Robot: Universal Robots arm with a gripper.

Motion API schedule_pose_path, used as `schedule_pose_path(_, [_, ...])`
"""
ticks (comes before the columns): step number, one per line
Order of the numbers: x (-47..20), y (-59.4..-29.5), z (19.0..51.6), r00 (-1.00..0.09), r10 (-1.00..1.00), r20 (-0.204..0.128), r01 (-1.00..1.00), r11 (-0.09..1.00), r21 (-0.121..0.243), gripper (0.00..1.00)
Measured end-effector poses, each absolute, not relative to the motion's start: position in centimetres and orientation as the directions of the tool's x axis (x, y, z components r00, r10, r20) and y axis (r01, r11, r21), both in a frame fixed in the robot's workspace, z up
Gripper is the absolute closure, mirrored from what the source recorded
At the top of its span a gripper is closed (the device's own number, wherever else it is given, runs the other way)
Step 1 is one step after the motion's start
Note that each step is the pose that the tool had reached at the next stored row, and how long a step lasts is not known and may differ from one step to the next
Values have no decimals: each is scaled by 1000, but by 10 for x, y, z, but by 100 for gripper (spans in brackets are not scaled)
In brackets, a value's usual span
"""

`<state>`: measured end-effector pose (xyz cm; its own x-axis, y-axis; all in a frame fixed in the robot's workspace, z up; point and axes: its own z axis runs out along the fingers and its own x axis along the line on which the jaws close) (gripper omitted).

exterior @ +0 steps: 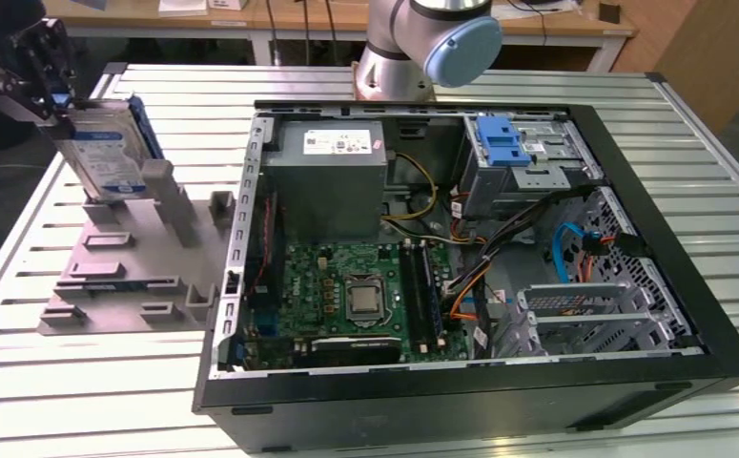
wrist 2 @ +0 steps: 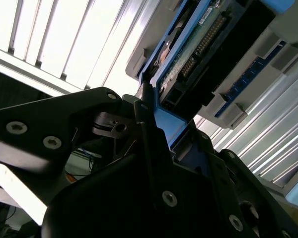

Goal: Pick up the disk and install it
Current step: 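Pick up the disk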

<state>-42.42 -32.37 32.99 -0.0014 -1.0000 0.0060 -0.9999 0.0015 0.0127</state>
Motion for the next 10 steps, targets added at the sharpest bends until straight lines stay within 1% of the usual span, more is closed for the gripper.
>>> schedule_pose_path(10, [-424,-324,347,-2,-1000,6,-1000,2,6,64])
